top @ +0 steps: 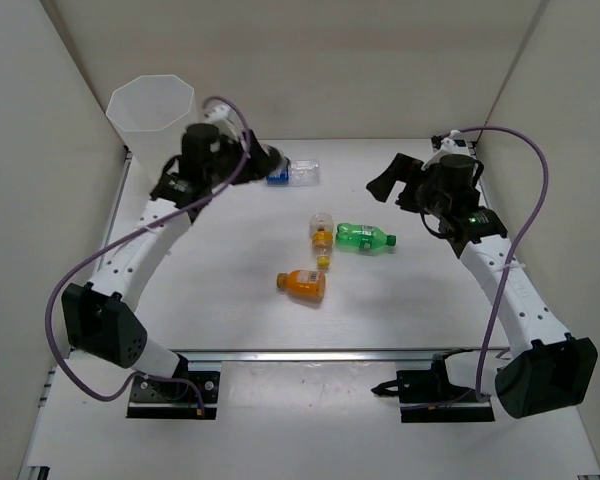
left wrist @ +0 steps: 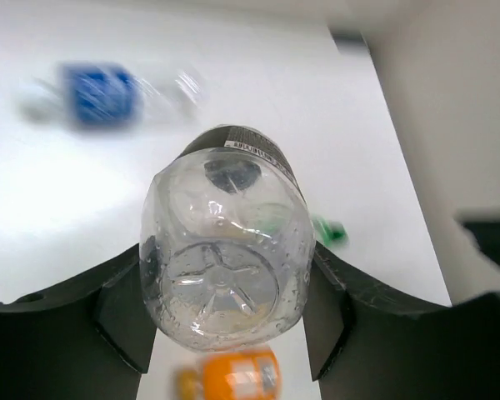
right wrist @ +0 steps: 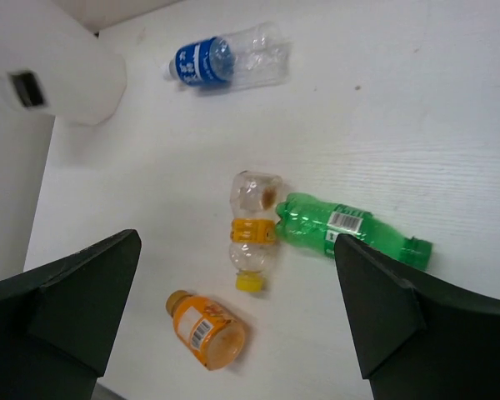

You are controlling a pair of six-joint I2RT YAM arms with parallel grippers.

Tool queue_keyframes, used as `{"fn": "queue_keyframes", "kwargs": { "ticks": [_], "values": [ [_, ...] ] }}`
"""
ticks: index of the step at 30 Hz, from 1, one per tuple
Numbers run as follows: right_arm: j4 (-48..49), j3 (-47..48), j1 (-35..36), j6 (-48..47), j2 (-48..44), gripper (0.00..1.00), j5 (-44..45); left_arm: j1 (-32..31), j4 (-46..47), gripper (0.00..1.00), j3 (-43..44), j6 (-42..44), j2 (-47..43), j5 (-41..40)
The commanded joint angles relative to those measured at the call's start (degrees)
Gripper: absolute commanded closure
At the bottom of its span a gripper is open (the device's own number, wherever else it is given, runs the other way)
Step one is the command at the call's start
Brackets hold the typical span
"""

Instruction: Put the plastic bottles in the bin

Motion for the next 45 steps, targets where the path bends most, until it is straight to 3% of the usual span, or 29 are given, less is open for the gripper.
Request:
{"fn": "queue_keyframes", "kwargs": {
  "ticks": [1,3,5,9,11,16,21,22,23,24,29,33,36,38,39,41,42,44,45],
  "values": [
    [0.49,-0.35,-3.32,-2.75,-2.81,0.01,-0.45,7.06,-5.27,0.94,10.61,3.28,-0.01,-11.90],
    [-1.00,-1.49,-5.16,-3.20,-2.99,0.01,0.16,8.56,-5.45,0.94,15.73,4.34,2.88,-21.57],
    [-2.23,-1.75,-5.70,-4.77,-2.63,0.01,1.03,9.61,-2.66,0.89,21.26,4.26,5.43,-34.73],
    [-4.52,-1.32,-7.01,-5.83,-0.96,0.00,2.71,10.94,-0.35,0.84,29.69,2.24,13.24,-49.97],
    [-4.96,-2.45,-8.16,-4.69,-0.53,0.01,2.54,12.07,-3.24,0.86,40.12,3.28,19.38,-59.18],
    [-5.04,-6.85,-11.06,-4.07,-1.22,0.01,2.09,16.82,-1.68,0.90,49.83,5.31,32.40,-63.79],
    [-8.56,-7.29,-11.15,-5.74,0.18,0.01,6.12,20.42,-6.06,0.64,58.98,1.98,38.22,-58.97],
    [-9.18,-7.03,-10.63,-5.83,0.18,0.01,6.75,21.39,-6.15,0.44,58.29,1.10,37.71,-57.92],
    [-9.27,-7.12,-10.71,-6.10,0.61,0.01,7.36,21.40,-5.89,0.15,56.54,-0.47,36.40,-54.78],
    [-9.88,-7.29,-10.80,-5.58,0.62,0.01,7.63,21.66,-4.85,0.01,54.09,-0.84,35.51,-51.61],
    [-10.94,-7.21,-10.63,-5.92,2.02,0.01,6.31,18.77,-4.30,0.01,49.49,3.54,28.66,-45.08],
    [-12.78,-6.33,-7.55,0.81,4.74,0.01,11.57,12.10,-12.63,0.01,48.10,8.37,24.18,-40.26],
    [-7.18,-8.08,-2.38,1.29,5.45,0.01,12.73,7.17,-15.20,0.01,35.11,9.70,13.66,-30.18],
    [-4.09,-7.39,-0.87,-1.52,6.76,0.01,12.21,4.27,-13.28,0.02,20.83,8.48,7.68,-19.81],
    [-4.35,-5.82,-0.17,-3.96,7.64,0.01,10.38,3.48,-12.40,0.01,17.10,6.47,3.81,-17.68],
    [-0.42,-5.36,2.28,-22.52,9.14,0.02,2.75,0.50,-10.38,0.02,4.46,6.28,-0.25,-10.56],
    [0.39,-5.45,4.73,-28.19,9.23,0.02,1.32,-0.22,-10.81,0.01,2.06,4.54,-2.09,-10.27],
    [0.22,-6.67,8.34,-48.47,9.32,0.01,0.96,-1.71,-12.30,0.02,-6.28,4.00,-4.04,-5.64],
    [-0.21,-6.94,8.88,-51.68,9.84,0.01,-0.09,-2.24,-12.83,0.01,-7.97,3.12,-5.26,-4.48]
  ]
}}
